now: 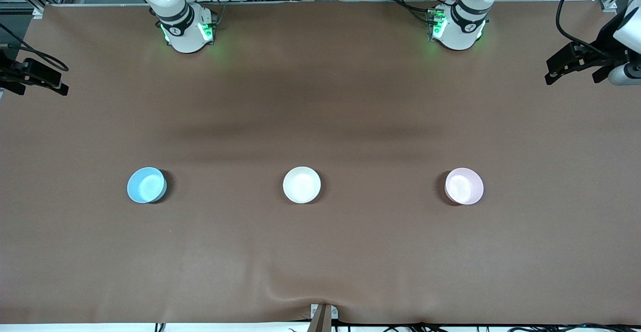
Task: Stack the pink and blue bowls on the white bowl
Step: 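Move both grippers inward toward the blue and pink bowls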
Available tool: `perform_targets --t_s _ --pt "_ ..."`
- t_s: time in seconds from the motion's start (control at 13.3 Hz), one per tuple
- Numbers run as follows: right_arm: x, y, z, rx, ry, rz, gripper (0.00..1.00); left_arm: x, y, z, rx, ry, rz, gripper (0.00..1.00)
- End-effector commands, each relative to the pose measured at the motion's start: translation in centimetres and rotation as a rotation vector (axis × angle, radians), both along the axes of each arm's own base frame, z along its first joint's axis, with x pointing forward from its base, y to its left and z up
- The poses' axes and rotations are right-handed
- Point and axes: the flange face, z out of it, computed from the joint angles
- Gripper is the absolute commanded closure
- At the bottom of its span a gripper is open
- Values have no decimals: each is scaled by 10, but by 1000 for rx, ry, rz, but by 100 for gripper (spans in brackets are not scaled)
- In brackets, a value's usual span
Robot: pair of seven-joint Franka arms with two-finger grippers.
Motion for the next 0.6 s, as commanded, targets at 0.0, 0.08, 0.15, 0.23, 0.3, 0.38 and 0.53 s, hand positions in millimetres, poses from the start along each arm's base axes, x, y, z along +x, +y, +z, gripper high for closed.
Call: perform_targets --t_s 0.0,0.08,0.15,0.23,0.3,0.38,0.53 --pt "-2 -1 6 -17 2 -11 0 5 3 0 -5 13 -13 0" --pt "-2 -2 6 -17 2 -13 0 5 4 2 -5 9 -11 0" --pt "-2 -2 6 -17 2 -13 0 5 5 3 -4 5 -9 0" --pt "-2 -1 6 -17 2 -11 0 5 3 3 -4 4 -11 0" --pt "-2 -2 6 -17 2 -13 0 6 4 3 -1 4 -11 0" --pt "-2 -1 6 -17 2 -11 0 8 1 -1 7 11 -19 0" --pt "-2 -1 4 -16 5 -11 0 7 -2 -5 10 23 -27 0"
